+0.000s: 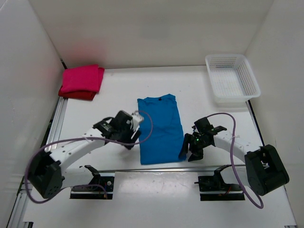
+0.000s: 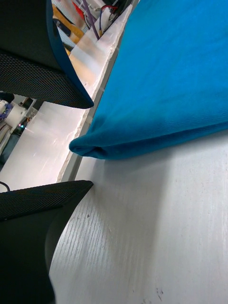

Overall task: Fold and stack the t-shirts
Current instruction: Fold the folded rectangular tshirt in 1/3 of the way, then grab one side of the 2/3 rectangular tshirt with both arms

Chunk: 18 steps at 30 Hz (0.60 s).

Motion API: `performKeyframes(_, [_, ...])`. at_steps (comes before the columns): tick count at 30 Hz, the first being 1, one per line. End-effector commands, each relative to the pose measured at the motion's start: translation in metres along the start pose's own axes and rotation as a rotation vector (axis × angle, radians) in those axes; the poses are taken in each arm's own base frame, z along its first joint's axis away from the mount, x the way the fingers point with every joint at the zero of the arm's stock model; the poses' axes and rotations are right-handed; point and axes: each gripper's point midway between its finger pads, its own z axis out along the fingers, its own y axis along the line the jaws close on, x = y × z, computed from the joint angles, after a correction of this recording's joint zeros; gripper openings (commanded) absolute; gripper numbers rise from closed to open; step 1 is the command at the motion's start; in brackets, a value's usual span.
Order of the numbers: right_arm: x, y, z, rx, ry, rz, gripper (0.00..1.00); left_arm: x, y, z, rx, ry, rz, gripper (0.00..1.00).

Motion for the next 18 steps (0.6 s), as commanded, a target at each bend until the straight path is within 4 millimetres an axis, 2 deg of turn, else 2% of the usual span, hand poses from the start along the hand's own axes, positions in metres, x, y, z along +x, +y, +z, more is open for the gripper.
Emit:
performKeyframes(1, [0.002,-0.019,0.005,0.087,0.002,0.005,0.67,0.032,-0.019,0.017,0.111,0.042,-0.003,0.78])
performKeyframes(2, [0.0,-0.017,0.006,0.08,-0.008,-0.001,0.67,0.031,-0.029,0.02,0.16,0.043,0.005,0.78])
performKeyframes(4, [0.0,-0.018,0.007,0.085,-0.002,0.012,0.67,0.046,-0.039,0.033,0.202,0.118,0.006,0.76])
performKeyframes(7, [-0.002,-0.017,0.007,0.08,-0.008,0.009,0.67,0.058,-0.051,0.046,0.271,0.2,-0.009,0.69])
performKeyframes(8, [-0.002,-0.017,0.007,0.08,-0.008,0.009,0.67,0.063,-0.054,0.051,0.294,0.238,-0.016,0.63])
performKeyframes(15, [-0.005,-0.016,0.008,0.085,-0.001,-0.008,0.67,0.068,-0.093,0.048,0.418,0.252,0.067,0.61])
performKeyframes(18, [-0.005,-0.016,0.008,0.085,0.0,-0.017,0.67,0.07,-0.098,0.047,0.447,0.262,0.062,0.61])
